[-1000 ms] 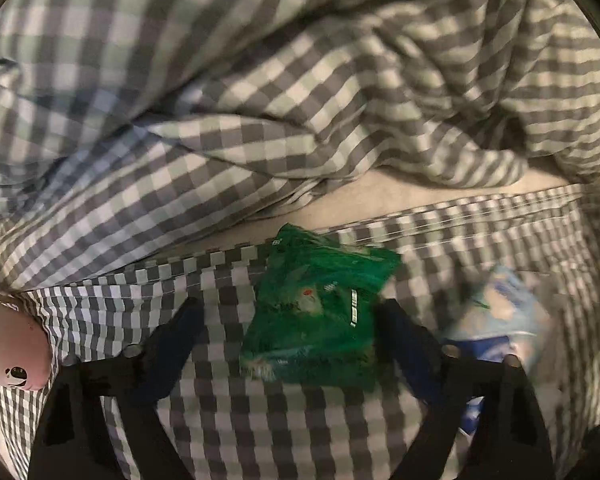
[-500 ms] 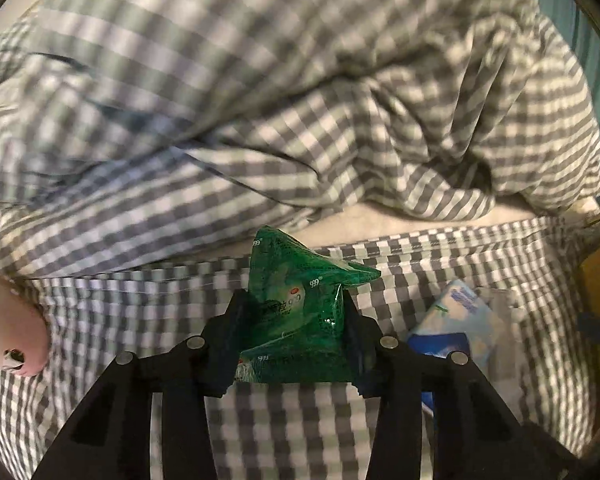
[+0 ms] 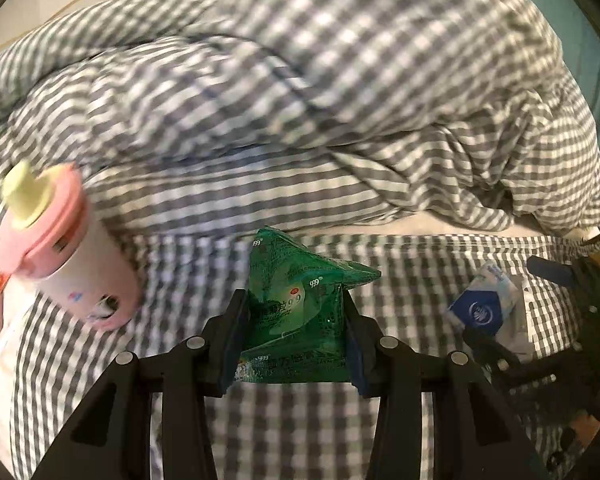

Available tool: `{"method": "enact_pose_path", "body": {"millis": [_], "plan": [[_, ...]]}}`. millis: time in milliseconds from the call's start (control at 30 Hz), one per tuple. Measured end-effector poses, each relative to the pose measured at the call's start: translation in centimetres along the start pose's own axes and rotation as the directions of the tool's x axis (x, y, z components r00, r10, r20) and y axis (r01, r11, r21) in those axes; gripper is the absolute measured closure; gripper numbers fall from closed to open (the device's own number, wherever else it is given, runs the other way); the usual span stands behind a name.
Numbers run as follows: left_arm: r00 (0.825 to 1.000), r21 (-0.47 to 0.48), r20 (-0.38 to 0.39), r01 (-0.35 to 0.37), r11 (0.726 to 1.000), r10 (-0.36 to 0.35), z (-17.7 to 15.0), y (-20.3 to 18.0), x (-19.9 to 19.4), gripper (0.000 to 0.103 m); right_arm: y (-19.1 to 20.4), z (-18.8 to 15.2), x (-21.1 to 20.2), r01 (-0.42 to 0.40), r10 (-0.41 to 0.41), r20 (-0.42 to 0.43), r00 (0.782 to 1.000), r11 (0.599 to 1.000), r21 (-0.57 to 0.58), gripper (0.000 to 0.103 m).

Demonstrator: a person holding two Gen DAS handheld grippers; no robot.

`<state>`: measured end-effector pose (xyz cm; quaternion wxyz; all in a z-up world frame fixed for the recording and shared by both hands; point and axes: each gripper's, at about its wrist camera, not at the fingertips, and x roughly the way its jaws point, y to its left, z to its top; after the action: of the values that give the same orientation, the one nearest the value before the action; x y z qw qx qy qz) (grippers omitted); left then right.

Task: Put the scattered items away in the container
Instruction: 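Grasp the green packet with the left tool while the right tool grasps the blue tissue pack, then carry the green packet and blue tissue pack with both tools over the box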

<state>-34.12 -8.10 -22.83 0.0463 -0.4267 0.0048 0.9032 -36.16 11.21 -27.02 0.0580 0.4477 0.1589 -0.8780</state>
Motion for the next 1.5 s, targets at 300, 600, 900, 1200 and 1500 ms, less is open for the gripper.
{"method": "enact_pose_path", "body": {"millis": [300,600,900,1200,1500], "plan": [[1.000,-0.069,0.027,-0.002,0.998,0.004,0.0,2.1,-2.2,0.059,0.1,-0.2,1.6,0.020,-0.020,-0.065,0.998,1.000,0.004,0.027],[0.999,-0.067,0.049,-0.006,0.998,0.009,0.3,1.7,-4.3,0.059,-0.6,-0.2,-1.4,-0.019,0.020,-0.021,1.000,0.999,0.043,0.027],[0.996,-0.057,0.087,-0.010,0.998,0.015,0.6,0.5,-8.2,0.059,-1.0,0.7,-7.0,-0.023,0.020,0.055,0.998,0.998,0.057,0.027],[0.990,-0.069,0.138,-0.016,0.997,0.025,0.4,-0.4,-13.9,0.059,-2.3,-0.2,-13.9,-0.021,0.008,0.137,0.990,0.996,0.089,0.027],[0.980,-0.076,0.198,-0.015,0.997,0.029,-0.6,-1.6,-20.1,0.059,-2.7,-2.4,-22.7,-0.046,0.008,0.242,0.970,0.987,0.152,0.027]]}}
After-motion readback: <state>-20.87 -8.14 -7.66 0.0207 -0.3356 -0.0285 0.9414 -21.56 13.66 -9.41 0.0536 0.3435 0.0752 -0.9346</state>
